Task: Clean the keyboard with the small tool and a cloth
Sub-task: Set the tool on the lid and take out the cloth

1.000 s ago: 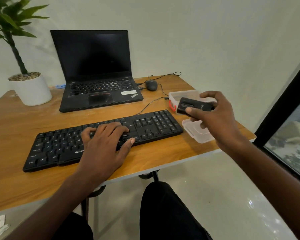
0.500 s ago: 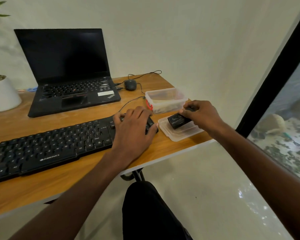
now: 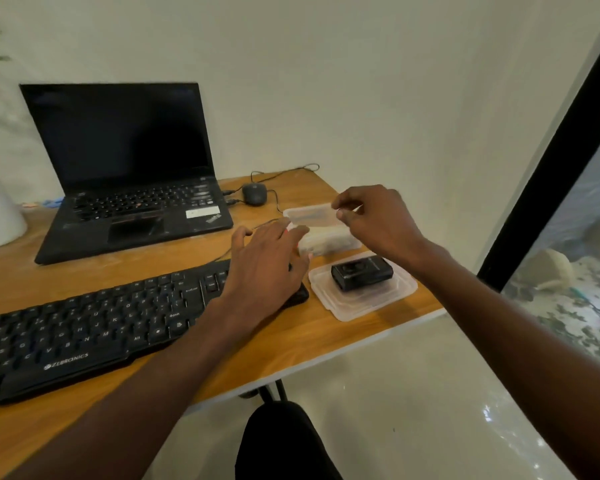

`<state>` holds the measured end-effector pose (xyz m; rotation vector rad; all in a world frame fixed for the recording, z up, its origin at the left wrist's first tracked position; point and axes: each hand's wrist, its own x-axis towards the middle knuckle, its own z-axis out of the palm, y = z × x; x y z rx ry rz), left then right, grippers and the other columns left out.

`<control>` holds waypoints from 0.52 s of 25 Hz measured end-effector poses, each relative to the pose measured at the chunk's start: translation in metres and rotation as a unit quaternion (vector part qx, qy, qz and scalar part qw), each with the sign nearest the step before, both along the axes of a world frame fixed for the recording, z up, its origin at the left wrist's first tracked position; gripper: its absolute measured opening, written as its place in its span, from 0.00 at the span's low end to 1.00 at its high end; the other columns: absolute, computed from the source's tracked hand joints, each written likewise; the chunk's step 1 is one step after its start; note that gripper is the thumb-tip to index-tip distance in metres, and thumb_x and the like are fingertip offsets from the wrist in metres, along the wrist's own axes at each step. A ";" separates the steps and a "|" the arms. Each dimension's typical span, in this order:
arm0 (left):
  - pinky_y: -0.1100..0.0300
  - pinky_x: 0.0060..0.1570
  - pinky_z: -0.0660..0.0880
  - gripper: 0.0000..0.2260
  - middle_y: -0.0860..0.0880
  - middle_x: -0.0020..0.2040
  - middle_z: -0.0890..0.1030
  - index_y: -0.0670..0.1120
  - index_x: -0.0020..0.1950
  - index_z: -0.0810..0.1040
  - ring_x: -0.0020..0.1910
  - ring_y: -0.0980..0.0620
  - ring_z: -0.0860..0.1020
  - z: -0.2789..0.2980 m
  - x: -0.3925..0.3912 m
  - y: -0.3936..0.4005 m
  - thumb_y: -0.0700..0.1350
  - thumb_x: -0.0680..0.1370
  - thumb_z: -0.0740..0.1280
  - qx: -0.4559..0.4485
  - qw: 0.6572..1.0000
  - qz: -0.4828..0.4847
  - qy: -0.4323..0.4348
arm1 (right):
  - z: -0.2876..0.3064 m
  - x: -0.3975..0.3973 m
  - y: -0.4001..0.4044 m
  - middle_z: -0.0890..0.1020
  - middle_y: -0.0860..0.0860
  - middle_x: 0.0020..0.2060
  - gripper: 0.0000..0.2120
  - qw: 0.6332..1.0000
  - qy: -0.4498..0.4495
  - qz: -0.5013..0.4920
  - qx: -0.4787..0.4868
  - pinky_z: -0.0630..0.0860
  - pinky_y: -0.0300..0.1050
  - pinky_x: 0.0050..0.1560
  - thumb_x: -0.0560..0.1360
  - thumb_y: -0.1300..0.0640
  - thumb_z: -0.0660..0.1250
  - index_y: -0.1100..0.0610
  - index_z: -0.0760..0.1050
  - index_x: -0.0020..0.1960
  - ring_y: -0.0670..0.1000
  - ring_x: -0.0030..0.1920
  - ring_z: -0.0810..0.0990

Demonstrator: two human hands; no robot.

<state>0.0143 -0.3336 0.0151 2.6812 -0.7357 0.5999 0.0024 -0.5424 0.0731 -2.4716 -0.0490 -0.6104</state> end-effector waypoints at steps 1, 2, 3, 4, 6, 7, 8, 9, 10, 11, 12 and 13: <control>0.40 0.76 0.53 0.20 0.52 0.81 0.69 0.58 0.78 0.71 0.78 0.52 0.67 0.005 0.006 -0.003 0.58 0.85 0.60 0.008 1.000 0.001 0.008 | 0.004 0.017 0.002 0.86 0.46 0.51 0.10 0.999 0.025 0.020 -0.035 0.78 0.42 0.56 0.79 0.60 0.68 0.51 0.86 0.56 0.45 0.52 0.83; 0.39 0.77 0.52 0.20 0.52 0.81 0.69 0.58 0.77 0.72 0.78 0.52 0.67 0.008 0.011 -0.006 0.58 0.85 0.60 0.013 1.000 0.002 0.022 | 0.006 0.034 0.002 0.86 0.48 0.53 0.11 0.995 0.058 0.029 -0.080 0.78 0.44 0.59 0.79 0.62 0.67 0.53 0.86 0.56 0.48 0.54 0.83; 0.39 0.78 0.50 0.19 0.52 0.80 0.71 0.58 0.76 0.74 0.78 0.52 0.67 0.011 0.016 -0.008 0.58 0.85 0.61 0.018 0.999 0.002 0.037 | 0.007 0.051 0.002 0.86 0.50 0.55 0.12 0.986 0.099 0.034 -0.127 0.78 0.47 0.61 0.78 0.64 0.66 0.55 0.86 0.56 0.51 0.56 0.83; 0.40 0.78 0.50 0.19 0.53 0.78 0.73 0.57 0.75 0.76 0.77 0.53 0.68 0.013 0.018 -0.009 0.57 0.85 0.61 0.022 0.999 0.001 0.047 | 0.007 0.066 0.001 0.85 0.52 0.57 0.13 0.974 0.145 0.040 -0.171 0.78 0.49 0.62 0.79 0.64 0.65 0.56 0.86 0.57 0.54 0.58 0.82; 0.43 0.77 0.53 0.18 0.53 0.76 0.76 0.55 0.74 0.78 0.75 0.53 0.71 0.016 0.020 -0.012 0.56 0.85 0.61 0.031 0.998 -0.004 0.046 | 0.002 0.090 0.000 0.83 0.55 0.60 0.12 0.944 0.224 0.058 -0.237 0.77 0.51 0.62 0.80 0.62 0.67 0.58 0.83 0.61 0.56 0.58 0.80; 0.44 0.77 0.55 0.18 0.52 0.75 0.77 0.55 0.73 0.79 0.74 0.52 0.72 0.018 0.022 -0.012 0.56 0.85 0.61 0.036 0.998 -0.009 0.044 | -0.001 0.099 0.000 0.83 0.55 0.60 0.13 0.933 0.249 0.062 -0.252 0.77 0.51 0.62 0.79 0.60 0.68 0.59 0.82 0.63 0.56 0.58 0.80; 0.45 0.76 0.56 0.18 0.52 0.74 0.78 0.54 0.72 0.79 0.73 0.52 0.74 0.020 0.024 -0.011 0.55 0.85 0.61 0.045 0.998 -0.015 0.045 | -0.006 0.107 0.000 0.83 0.56 0.59 0.14 0.929 0.263 0.061 -0.254 0.78 0.51 0.61 0.79 0.58 0.70 0.59 0.81 0.63 0.56 0.56 0.79; 0.45 0.76 0.57 0.18 0.52 0.73 0.79 0.54 0.72 0.79 0.71 0.52 0.75 0.022 0.026 -0.010 0.55 0.86 0.60 0.056 0.997 -0.021 0.048 | -0.010 0.112 -0.001 0.83 0.56 0.57 0.14 0.928 0.269 0.056 -0.251 0.79 0.51 0.60 0.78 0.57 0.71 0.59 0.82 0.62 0.55 0.54 0.79; 0.44 0.76 0.57 0.18 0.52 0.72 0.79 0.54 0.73 0.78 0.71 0.52 0.75 0.023 0.026 -0.009 0.55 0.86 0.60 0.072 0.996 -0.026 0.051 | -0.013 0.116 -0.001 0.83 0.55 0.55 0.14 0.929 0.269 0.049 -0.247 0.80 0.51 0.58 0.77 0.56 0.72 0.59 0.82 0.61 0.55 0.52 0.80; 0.43 0.76 0.56 0.18 0.53 0.72 0.79 0.54 0.74 0.77 0.71 0.52 0.75 0.024 0.026 -0.008 0.55 0.86 0.60 0.088 0.994 -0.028 0.052 | -0.015 0.118 0.000 0.83 0.54 0.52 0.14 0.930 0.269 0.044 -0.249 0.80 0.51 0.56 0.77 0.56 0.73 0.59 0.82 0.60 0.55 0.51 0.80; 0.42 0.77 0.55 0.19 0.53 0.72 0.79 0.54 0.75 0.75 0.71 0.52 0.75 0.025 0.025 -0.008 0.55 0.86 0.60 0.099 0.993 -0.030 0.050 | -0.016 0.120 0.001 0.82 0.54 0.50 0.14 0.929 0.266 0.042 -0.252 0.80 0.51 0.54 0.76 0.55 0.73 0.59 0.82 0.60 0.54 0.50 0.79; 0.42 0.78 0.53 0.19 0.52 0.72 0.79 0.53 0.76 0.73 0.72 0.51 0.75 0.025 0.025 -0.007 0.55 0.86 0.60 0.102 0.993 -0.030 0.049 | -0.014 0.121 0.002 0.82 0.53 0.48 0.14 0.930 0.261 0.042 -0.256 0.80 0.50 0.53 0.76 0.55 0.74 0.60 0.82 0.59 0.54 0.48 0.79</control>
